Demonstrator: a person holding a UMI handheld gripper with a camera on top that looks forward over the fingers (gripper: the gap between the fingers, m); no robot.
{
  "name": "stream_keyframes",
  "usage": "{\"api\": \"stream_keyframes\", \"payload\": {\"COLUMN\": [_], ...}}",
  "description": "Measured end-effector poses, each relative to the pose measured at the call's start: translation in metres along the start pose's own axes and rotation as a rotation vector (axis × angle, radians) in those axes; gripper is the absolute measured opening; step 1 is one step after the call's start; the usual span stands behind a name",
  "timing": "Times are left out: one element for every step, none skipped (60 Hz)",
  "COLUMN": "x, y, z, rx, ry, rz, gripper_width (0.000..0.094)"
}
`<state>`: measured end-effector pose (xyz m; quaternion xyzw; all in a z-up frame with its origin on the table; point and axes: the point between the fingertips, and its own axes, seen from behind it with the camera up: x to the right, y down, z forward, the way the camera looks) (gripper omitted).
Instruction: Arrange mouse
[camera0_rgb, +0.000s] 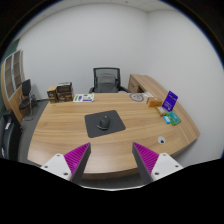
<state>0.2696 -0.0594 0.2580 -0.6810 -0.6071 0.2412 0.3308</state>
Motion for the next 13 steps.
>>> {"api": "stream_keyframes", "payload": {"x": [0.0, -0.001, -0.003, -0.004, -0.003, -0.002, -0.002, -0.002, -0.002, -0.002, -0.002, -0.003, -0.004], "y": [0.001, 0.003, 0.004, 0.006, 0.008, 0.008, 0.008, 0.009, 0.009, 0.009, 0.01, 0.011, 0.012], "z": [-0.002, -0.004, -0.006, -0.008, -0.009, -0.01, -0.011, -0.012, -0.013, -0.014, -0.014, -0.015, -0.015], "rx": [-0.001, -0.004, -0.008, -0.011, -0.011, -0.01, -0.008, -0.006, -0.005, -0.005, -0.006, -0.008, -0.01], "ry": [-0.001, -0.005, -0.008, -0.011, -0.01, -0.008, -0.007, -0.006, -0.006, -0.007, -0.011, -0.015, -0.02], "rz": [0.002, 0.005, 0.011, 0.014, 0.013, 0.011, 0.01, 0.009, 0.008, 0.006, 0.005, 0.005, 0.007], "gripper_width": [0.0864, 0.0862, 0.0861, 0.0863, 0.0863, 0.0861, 0.086, 0.0863, 0.0862, 0.0861, 0.0861, 0.0861, 0.086]}}
